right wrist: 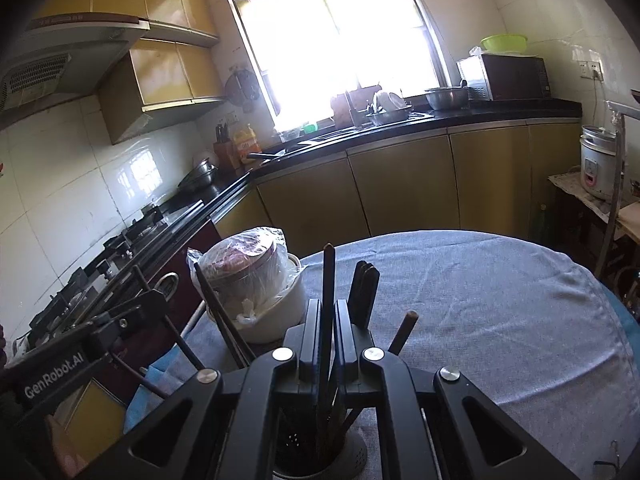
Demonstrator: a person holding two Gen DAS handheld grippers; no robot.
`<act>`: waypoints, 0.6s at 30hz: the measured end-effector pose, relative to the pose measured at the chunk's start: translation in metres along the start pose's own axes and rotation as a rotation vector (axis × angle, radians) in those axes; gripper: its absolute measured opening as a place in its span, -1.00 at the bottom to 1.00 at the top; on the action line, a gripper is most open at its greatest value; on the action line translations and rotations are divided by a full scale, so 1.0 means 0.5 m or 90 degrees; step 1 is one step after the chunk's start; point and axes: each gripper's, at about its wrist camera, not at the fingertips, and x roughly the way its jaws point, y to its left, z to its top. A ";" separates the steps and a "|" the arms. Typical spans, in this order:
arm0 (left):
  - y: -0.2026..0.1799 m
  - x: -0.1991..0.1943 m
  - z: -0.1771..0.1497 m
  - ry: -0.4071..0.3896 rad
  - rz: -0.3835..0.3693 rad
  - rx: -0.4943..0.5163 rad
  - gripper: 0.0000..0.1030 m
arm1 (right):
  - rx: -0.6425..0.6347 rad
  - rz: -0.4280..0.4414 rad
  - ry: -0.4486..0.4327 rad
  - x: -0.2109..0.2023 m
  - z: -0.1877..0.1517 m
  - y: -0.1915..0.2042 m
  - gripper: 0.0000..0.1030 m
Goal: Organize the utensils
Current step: 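Open both grippers over the cup to drop the chopsticks in, then withdraw both grippers and move them toward the white spoons on the cloth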
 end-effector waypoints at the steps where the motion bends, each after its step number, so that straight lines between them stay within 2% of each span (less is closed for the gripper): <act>1: -0.001 -0.001 -0.001 0.005 -0.003 0.001 -0.89 | 0.002 0.002 0.002 -0.002 -0.001 -0.001 -0.85; 2: 0.000 -0.003 -0.002 0.007 -0.003 0.000 -0.86 | 0.006 0.005 0.003 -0.003 -0.001 -0.002 -0.84; 4: 0.004 -0.011 -0.004 0.007 -0.001 -0.002 -0.69 | 0.013 0.004 0.008 -0.007 -0.005 -0.007 -0.84; 6: 0.013 -0.026 -0.008 0.003 -0.004 -0.012 -0.22 | 0.022 0.006 0.013 -0.017 -0.006 -0.012 -0.84; 8: 0.021 -0.045 -0.011 -0.001 -0.008 -0.020 0.01 | 0.033 0.009 0.014 -0.035 -0.007 -0.015 -0.80; 12: 0.040 -0.103 -0.029 0.005 0.014 -0.016 0.02 | 0.040 0.021 0.019 -0.093 -0.013 -0.010 -0.60; 16: 0.090 -0.159 -0.079 0.038 0.022 -0.056 0.03 | 0.042 0.038 0.031 -0.181 -0.041 0.003 -0.36; 17: 0.104 -0.172 -0.094 0.052 0.023 -0.070 0.03 | 0.042 0.048 0.036 -0.202 -0.051 0.006 -0.19; 18: 0.118 -0.185 -0.113 0.066 0.020 -0.085 0.03 | 0.041 0.057 0.037 -0.226 -0.064 0.009 0.15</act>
